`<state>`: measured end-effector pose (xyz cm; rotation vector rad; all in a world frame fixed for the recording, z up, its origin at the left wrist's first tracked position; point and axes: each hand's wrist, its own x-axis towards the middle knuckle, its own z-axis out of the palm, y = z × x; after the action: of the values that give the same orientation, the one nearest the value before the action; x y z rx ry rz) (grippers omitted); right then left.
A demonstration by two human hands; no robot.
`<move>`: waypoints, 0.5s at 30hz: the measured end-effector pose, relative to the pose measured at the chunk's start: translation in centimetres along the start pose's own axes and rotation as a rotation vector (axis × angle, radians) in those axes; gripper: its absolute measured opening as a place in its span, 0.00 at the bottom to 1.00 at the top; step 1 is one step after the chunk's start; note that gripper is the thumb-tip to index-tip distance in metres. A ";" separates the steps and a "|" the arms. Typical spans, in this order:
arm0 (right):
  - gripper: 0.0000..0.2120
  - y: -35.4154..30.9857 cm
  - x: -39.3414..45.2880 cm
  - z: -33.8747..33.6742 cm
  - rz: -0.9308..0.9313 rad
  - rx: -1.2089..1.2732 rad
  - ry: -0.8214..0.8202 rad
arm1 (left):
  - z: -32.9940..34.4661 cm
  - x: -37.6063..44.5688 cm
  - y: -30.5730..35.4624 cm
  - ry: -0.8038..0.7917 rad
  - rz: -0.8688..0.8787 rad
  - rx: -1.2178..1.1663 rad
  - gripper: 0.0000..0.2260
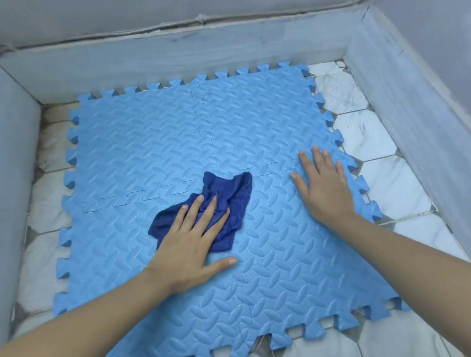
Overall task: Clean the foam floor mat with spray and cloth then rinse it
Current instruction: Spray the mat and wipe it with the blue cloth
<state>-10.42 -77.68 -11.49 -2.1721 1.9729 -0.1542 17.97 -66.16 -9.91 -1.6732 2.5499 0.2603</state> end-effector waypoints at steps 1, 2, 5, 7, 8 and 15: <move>0.29 -0.3 -0.2 -0.1 0.019 -0.024 -0.024 | 0.3 -1.0 0.3 0.005 0.053 0.013 0.37; 0.29 -0.6 -0.4 -0.2 0.037 -0.043 -0.040 | 0.5 -1.7 0.3 0.007 0.088 0.023 0.36; 0.30 -1.2 -1.8 0.0 0.044 -0.069 -0.030 | 0.7 -1.8 -1.3 0.014 0.076 0.036 0.32; 0.34 -1.0 -2.9 0.4 0.013 -0.077 -0.015 | 0.5 -1.1 -2.0 0.011 0.004 0.044 0.33; 0.35 -0.8 -3.3 0.5 -0.006 -0.079 -0.023 | 0.4 -0.8 -2.1 0.001 -0.042 0.048 0.34; 0.33 0.0 -4.1 0.4 -0.047 -0.049 -0.028 | 0.1 2.4 -3.6 0.023 -0.452 -0.106 0.37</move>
<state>-10.75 -73.62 -11.61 -2.2400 1.9312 -0.0823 20.30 -69.69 -10.75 -2.2368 2.1207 0.3438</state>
